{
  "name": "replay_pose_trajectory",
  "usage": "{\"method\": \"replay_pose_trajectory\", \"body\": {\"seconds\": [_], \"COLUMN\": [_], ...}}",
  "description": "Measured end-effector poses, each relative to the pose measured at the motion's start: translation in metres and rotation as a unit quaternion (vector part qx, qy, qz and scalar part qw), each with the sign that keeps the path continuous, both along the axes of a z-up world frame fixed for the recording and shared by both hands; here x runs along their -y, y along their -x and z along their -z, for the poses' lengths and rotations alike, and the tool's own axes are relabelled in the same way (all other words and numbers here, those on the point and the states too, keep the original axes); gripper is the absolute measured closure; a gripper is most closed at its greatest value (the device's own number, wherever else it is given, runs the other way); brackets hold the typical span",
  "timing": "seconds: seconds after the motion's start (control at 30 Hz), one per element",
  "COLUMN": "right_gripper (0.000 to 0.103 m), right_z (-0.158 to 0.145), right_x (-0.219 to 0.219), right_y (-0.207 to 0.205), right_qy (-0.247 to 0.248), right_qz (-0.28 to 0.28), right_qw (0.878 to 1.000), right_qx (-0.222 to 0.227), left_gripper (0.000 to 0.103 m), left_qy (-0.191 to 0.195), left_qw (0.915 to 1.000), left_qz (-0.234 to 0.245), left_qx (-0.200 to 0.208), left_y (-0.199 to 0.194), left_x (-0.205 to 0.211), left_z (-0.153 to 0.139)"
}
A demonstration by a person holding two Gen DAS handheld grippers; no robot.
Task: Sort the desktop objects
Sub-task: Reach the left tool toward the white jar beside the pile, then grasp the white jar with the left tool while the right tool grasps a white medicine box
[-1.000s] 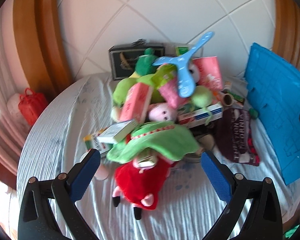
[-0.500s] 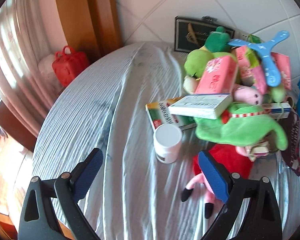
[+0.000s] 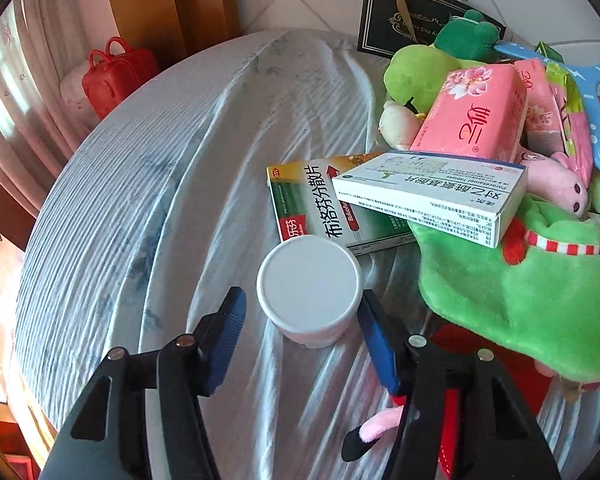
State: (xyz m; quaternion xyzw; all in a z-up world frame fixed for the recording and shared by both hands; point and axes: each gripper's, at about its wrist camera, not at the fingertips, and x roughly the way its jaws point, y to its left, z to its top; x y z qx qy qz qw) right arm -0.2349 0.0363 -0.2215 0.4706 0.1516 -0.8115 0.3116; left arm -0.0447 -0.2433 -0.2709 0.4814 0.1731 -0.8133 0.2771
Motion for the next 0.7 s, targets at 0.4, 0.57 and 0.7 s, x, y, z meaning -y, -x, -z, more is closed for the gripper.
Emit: {"method": "replay_pose_trajectory", "body": {"seconds": [0.4,0.57,0.7], "right_gripper": [0.02,0.039,0.054], "right_z": [0.02,0.026,0.028], "right_x": [0.027,0.038,0.027], "right_y": [0.048,0.044,0.019], "right_qy": [0.017,0.02,0.003], "right_qz": [-0.057,-0.094,-0.115], "right_qw": [0.998,0.995,0.992], "right_qx": [0.007,0.033,0.052], "left_gripper": [0.057,0.057,0.057], "left_qy": [0.023,0.058,0.071], "left_qw": [0.9996,0.9977,0.9959], "left_qz": [-0.017,-0.019,-0.001], "left_qx": [-0.007,-0.03,-0.056], "left_y": [0.008,0.004,0.005], "left_x": [0.006,0.002,-0.011], "left_z": [-0.011,-0.04,-0.065]}}
